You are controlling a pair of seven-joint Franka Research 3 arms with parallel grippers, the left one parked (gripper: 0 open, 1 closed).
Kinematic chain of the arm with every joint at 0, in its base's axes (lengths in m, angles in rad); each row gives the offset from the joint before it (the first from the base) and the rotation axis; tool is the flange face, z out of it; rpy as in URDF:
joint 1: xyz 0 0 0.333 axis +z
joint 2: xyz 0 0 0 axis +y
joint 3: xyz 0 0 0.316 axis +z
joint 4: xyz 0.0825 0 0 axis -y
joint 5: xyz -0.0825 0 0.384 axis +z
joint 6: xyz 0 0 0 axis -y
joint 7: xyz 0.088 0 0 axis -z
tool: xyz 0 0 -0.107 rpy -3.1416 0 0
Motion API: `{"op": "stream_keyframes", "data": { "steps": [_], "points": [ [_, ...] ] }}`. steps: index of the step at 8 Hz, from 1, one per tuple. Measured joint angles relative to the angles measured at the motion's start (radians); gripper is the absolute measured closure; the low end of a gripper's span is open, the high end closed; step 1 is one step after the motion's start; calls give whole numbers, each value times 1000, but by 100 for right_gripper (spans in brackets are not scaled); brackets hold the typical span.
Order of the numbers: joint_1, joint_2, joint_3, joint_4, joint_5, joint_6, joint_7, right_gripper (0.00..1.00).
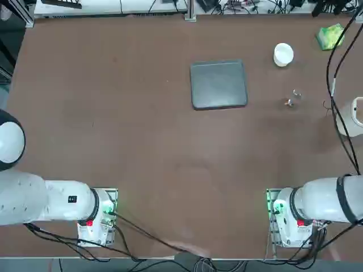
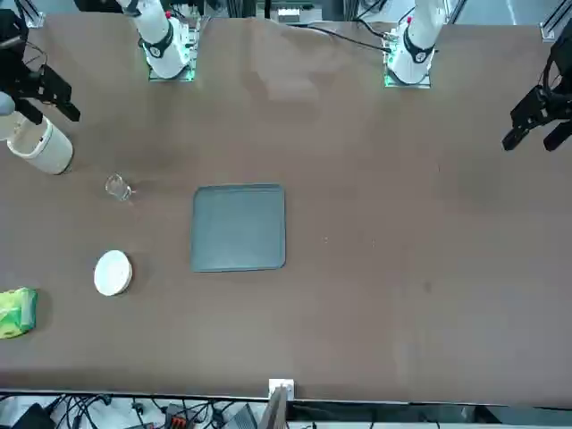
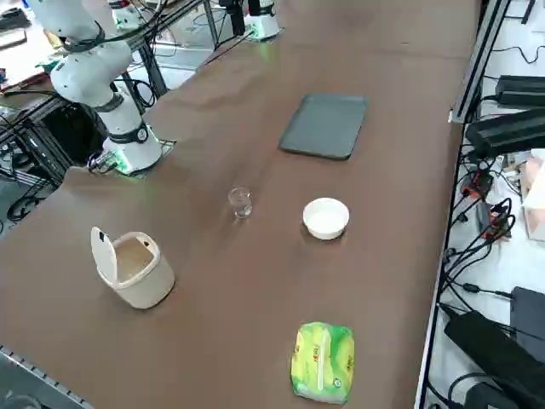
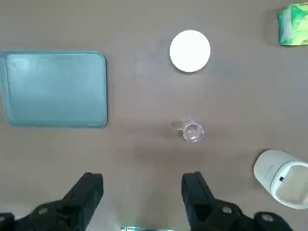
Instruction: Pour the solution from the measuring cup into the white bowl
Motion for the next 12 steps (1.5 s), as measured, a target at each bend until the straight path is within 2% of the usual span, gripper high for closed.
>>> {"op": "stream_keyframes", "data": {
  "steps": [3,5,7,9,12],
  "points": [
    [0,0,0,9,0,0,30,0],
    [13,10,4,6,-22,-3,137,0],
    [95,57,15,-25,-129,-3,355,0],
    [181,120,24,-89,-281,8,570,0],
    [230,165,25,-279,-413,152,884,0]
  ]
}}
